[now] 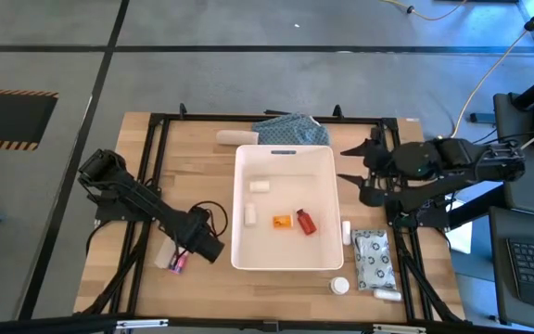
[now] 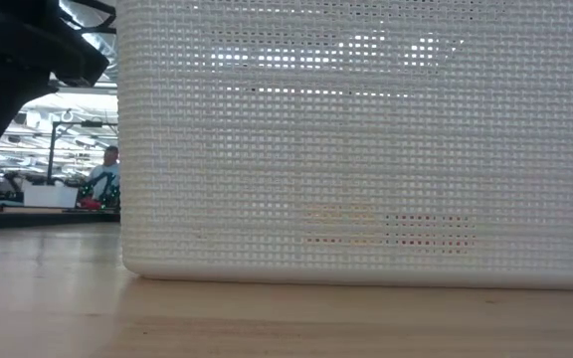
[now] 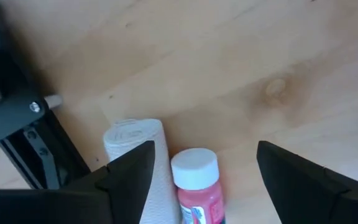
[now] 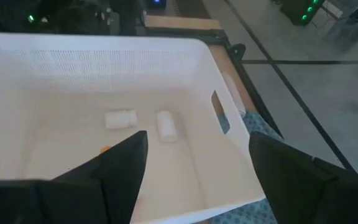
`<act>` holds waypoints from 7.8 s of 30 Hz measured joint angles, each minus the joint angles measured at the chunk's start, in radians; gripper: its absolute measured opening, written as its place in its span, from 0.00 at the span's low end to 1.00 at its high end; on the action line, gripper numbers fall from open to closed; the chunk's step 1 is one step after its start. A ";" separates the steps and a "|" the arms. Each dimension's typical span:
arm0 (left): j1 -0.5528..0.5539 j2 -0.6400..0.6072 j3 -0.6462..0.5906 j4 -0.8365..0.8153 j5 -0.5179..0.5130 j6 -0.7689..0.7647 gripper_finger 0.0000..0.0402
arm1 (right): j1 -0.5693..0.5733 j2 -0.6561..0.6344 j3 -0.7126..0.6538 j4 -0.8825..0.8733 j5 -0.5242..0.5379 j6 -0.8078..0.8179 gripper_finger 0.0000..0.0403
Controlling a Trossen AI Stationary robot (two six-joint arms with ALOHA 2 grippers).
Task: Pick & place medical supplies in basket/bin
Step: Put the pink pill bottle into the white bin, then put the white pill bottle into the white bin
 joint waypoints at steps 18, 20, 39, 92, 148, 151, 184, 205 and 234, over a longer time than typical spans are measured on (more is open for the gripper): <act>-0.050 0.021 0.002 0.010 0.126 -0.127 0.68 | 0.000 0.043 0.000 -0.054 0.000 0.007 0.70; -0.072 0.034 0.001 0.006 0.125 -0.171 0.68 | 0.000 0.043 0.000 -0.065 0.000 0.007 0.70; -0.082 0.068 0.001 0.065 0.086 -0.247 0.67 | 0.000 0.043 0.000 -0.071 0.001 0.003 0.70; 0.018 0.144 0.000 0.154 0.243 0.256 0.43 | 0.000 0.044 0.001 -0.081 0.001 0.008 0.70; 0.549 -0.015 0.001 1.455 0.067 1.711 0.44 | 0.000 0.200 0.001 -0.405 -0.130 0.714 0.70; 0.575 0.033 0.001 1.454 0.077 1.711 0.44 | 0.000 0.230 0.006 -0.423 -0.138 0.716 0.70; 0.649 0.146 0.002 1.297 0.035 1.751 0.50 | 0.000 0.229 -0.002 -0.459 -0.152 0.709 0.70; 0.638 0.053 0.116 1.316 0.007 1.867 0.52 | 0.207 0.231 0.000 -0.456 -0.241 0.633 0.70; 0.610 -0.130 0.132 1.360 -0.055 1.905 0.52 | 0.670 0.693 0.001 -0.042 -0.235 0.766 0.70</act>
